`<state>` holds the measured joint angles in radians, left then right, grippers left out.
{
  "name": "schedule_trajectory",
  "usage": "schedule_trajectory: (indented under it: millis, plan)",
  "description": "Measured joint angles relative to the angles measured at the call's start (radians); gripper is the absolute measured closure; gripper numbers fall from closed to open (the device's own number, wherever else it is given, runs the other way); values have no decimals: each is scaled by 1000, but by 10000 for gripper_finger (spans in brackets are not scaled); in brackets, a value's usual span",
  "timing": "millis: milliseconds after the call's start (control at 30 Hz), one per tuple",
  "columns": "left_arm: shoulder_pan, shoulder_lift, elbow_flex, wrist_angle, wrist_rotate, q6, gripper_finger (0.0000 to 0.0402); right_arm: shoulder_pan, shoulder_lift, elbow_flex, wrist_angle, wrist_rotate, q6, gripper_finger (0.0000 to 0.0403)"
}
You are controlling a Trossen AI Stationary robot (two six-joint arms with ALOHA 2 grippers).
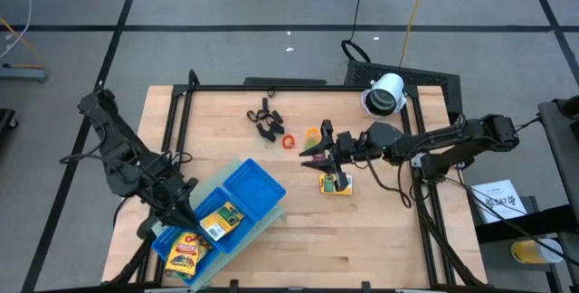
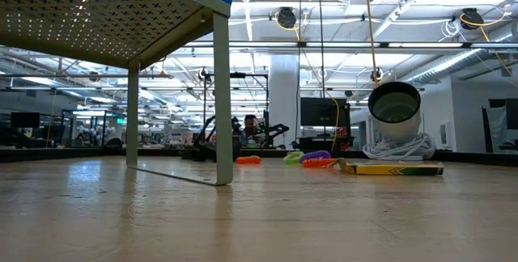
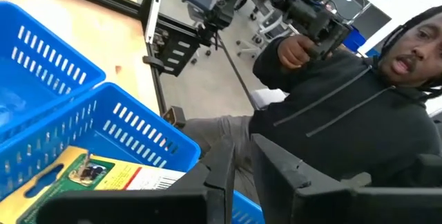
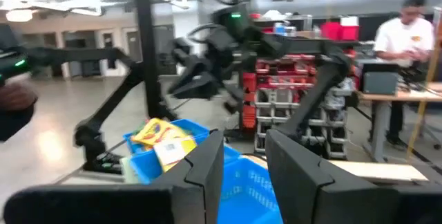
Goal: Pick & Place Office Desk Supplies
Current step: Put the yellow crayon box into the bottom blue basket on the shelf
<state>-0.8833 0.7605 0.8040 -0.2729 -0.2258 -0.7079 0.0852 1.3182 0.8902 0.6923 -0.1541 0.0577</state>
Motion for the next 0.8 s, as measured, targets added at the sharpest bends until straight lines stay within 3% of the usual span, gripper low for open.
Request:
schedule_trajectory:
  millis: [200,367,600,800]
  plan:
    - [0,1,0,-2,-35,22,363,148,84,93,-72,130,-163,287]
    - [0,1,0,-9,-66,52,380,250,259,307,-260,250,-271,230]
    - [0,0,0,-6,-97,94,397,284,539,674,-481,345,-280,145]
    - [0,1,0,-3,-97,111,367,310,720,934,-582,390,-247,125]
